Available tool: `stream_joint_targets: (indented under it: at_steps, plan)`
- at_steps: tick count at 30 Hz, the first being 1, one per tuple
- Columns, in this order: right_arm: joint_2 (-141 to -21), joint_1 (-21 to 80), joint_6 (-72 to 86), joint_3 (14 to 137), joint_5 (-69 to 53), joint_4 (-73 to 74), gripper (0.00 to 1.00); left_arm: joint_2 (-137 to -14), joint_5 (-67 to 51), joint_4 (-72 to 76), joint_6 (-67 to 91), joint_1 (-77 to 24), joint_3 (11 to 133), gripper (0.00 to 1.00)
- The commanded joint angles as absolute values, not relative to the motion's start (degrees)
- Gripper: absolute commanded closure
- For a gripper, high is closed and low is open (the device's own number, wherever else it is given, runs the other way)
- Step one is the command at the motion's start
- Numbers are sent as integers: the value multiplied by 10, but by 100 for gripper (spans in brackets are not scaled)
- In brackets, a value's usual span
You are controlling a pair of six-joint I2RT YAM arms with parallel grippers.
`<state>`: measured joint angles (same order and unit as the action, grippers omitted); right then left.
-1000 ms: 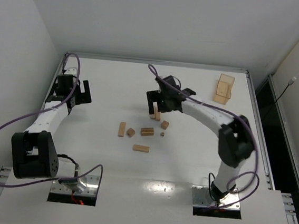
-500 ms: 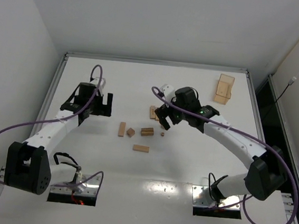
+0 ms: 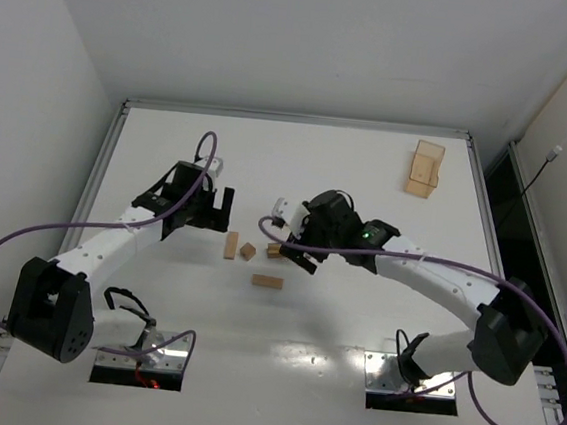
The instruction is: Build the wood block tower
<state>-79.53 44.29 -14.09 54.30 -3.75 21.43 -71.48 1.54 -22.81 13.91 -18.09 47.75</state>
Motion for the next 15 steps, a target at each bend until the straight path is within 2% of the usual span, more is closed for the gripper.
stream_joint_targets:
  at_steps: [1, 6, 12, 13, 15]
  plan:
    - [-777, 495, -230, 541, -90, 184, 29, -715, 53, -224, 149, -185, 497, 0]
    - [-798, 563, -271, 541, -107, 178, 30, -715, 21, -224, 160, -166, 495, 0]
    - [-801, 570, -258, 530, -84, 172, 31, -703, -14, -219, 136, -199, 464, 0]
    - [-795, 570, -258, 522, -83, 172, 31, -695, -14, -224, 131, -209, 464, 5]
    - [-777, 563, -251, 497, -71, 172, 31, -682, -9, -224, 131, -230, 458, 8]
